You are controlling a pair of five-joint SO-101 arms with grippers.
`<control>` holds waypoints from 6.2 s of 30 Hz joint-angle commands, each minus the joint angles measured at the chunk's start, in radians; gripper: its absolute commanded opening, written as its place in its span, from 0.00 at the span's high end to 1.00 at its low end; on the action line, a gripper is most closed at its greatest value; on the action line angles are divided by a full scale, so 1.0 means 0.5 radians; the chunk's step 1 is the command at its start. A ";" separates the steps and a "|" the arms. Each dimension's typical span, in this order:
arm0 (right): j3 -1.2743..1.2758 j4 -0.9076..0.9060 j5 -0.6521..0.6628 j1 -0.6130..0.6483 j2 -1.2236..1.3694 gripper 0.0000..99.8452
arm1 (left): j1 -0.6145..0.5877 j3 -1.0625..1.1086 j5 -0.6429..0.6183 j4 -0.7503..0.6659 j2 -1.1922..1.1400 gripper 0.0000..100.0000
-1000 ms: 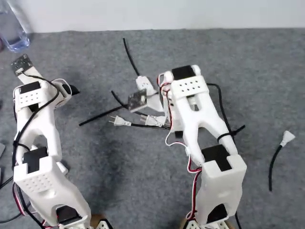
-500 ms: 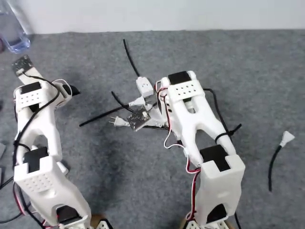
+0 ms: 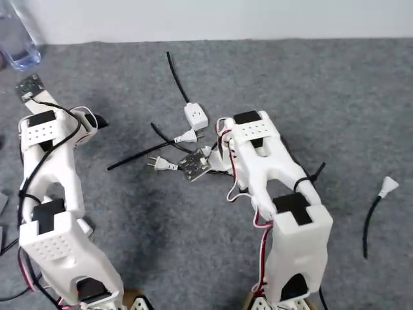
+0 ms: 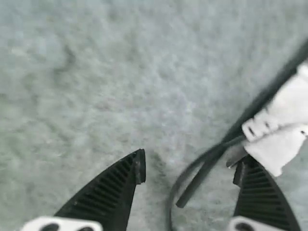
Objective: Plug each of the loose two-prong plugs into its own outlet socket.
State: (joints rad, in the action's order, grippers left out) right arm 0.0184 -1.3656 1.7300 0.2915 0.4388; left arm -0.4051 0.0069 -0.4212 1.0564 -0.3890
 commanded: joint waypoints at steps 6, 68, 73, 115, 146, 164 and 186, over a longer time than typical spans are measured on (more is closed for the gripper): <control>-0.101 0.140 0.015 -0.265 0.164 0.80 | -0.006 -0.014 -0.009 -0.037 0.018 0.65; -1.838 -0.689 1.019 -2.812 0.259 0.99 | 0.003 -0.008 -0.012 -0.040 0.012 0.65; -1.850 -0.683 0.899 -2.831 0.404 0.99 | 0.003 -0.005 -0.012 -0.040 0.009 0.65; -0.789 -0.855 -0.543 -0.431 0.176 0.68 | 0.003 -0.005 -0.009 -0.064 0.009 0.65; -0.221 -0.315 -0.436 -0.327 0.222 0.98 | 0.003 -0.005 -0.009 -0.068 0.012 0.65; -0.838 -0.465 -0.485 -1.057 0.075 0.99 | 0.003 -0.005 -0.009 -0.068 0.012 0.65; -0.957 -0.308 -0.331 -1.778 0.241 0.73 | 0.006 -0.063 -0.009 -0.058 -0.083 0.65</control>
State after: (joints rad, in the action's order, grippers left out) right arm -0.4127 -1.5282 1.5505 -0.5907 0.5646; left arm -0.4051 0.0100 -0.4212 1.0441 -0.4365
